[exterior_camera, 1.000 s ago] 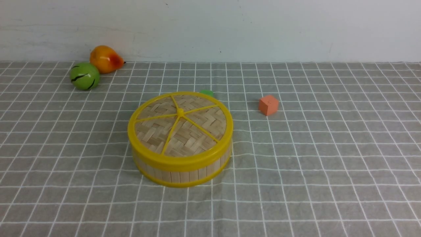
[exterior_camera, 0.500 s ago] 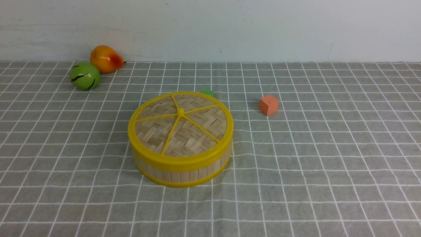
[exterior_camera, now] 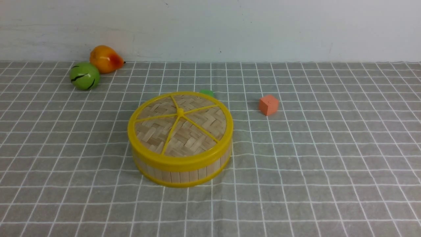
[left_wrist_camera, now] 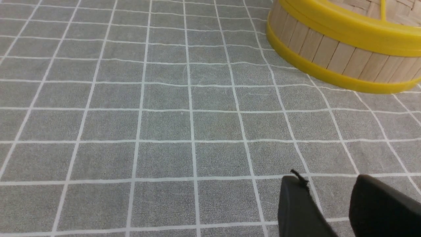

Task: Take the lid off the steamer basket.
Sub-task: Use the left arm to lift the lid of the steamer

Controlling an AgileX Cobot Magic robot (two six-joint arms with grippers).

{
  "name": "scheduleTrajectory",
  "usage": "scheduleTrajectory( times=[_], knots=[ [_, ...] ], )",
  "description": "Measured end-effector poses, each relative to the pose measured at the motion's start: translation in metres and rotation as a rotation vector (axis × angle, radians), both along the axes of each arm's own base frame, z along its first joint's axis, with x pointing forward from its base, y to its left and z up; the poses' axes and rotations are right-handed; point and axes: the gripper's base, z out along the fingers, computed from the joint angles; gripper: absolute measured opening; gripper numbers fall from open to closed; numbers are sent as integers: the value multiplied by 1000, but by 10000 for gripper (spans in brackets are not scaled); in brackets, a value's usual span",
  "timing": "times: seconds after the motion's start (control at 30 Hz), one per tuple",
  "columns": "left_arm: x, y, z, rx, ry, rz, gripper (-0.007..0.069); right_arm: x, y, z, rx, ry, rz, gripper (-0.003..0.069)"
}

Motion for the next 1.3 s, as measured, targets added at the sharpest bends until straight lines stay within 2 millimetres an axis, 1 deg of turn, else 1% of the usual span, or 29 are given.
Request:
scheduleTrajectory(
  times=[0.13,0.3,0.4,0.5,0.57,0.6,0.7,0.73,0.77,0.93,1.03,1.17,1.23,1.3],
  knots=[
    [1,1,3,42,-42,-1,239,0,0,0,0,0,0,75],
    [5,3,22,18,-249,31,239,0,0,0,0,0,0,83],
    [5,5,36,-54,-402,64,239,0,0,0,0,0,0,87],
    [2,9,52,-180,-566,107,239,0,0,0,0,0,0,88],
    [0,11,58,-246,-638,126,239,0,0,0,0,0,0,88],
    [0,12,59,-250,-646,127,239,0,0,0,0,0,0,88],
    [-5,16,71,-371,-790,153,239,0,0,0,0,0,0,93],
    [-6,17,72,-378,-799,154,239,0,0,0,0,0,0,93],
    [-9,19,78,-435,-876,160,239,0,0,0,0,0,0,97],
    [-17,23,88,-556,-1014,161,239,0,0,0,0,0,0,101],
    [-19,25,89,-580,-1041,168,239,0,0,0,0,0,0,101],
    [-19,25,90,-537,-1035,174,239,0,0,0,0,0,0,103],
    [-18,24,93,-525,-1018,170,239,0,0,0,0,0,0,105],
    [-20,21,108,-477,-982,153,239,0,0,0,0,0,0,108]
  ],
)
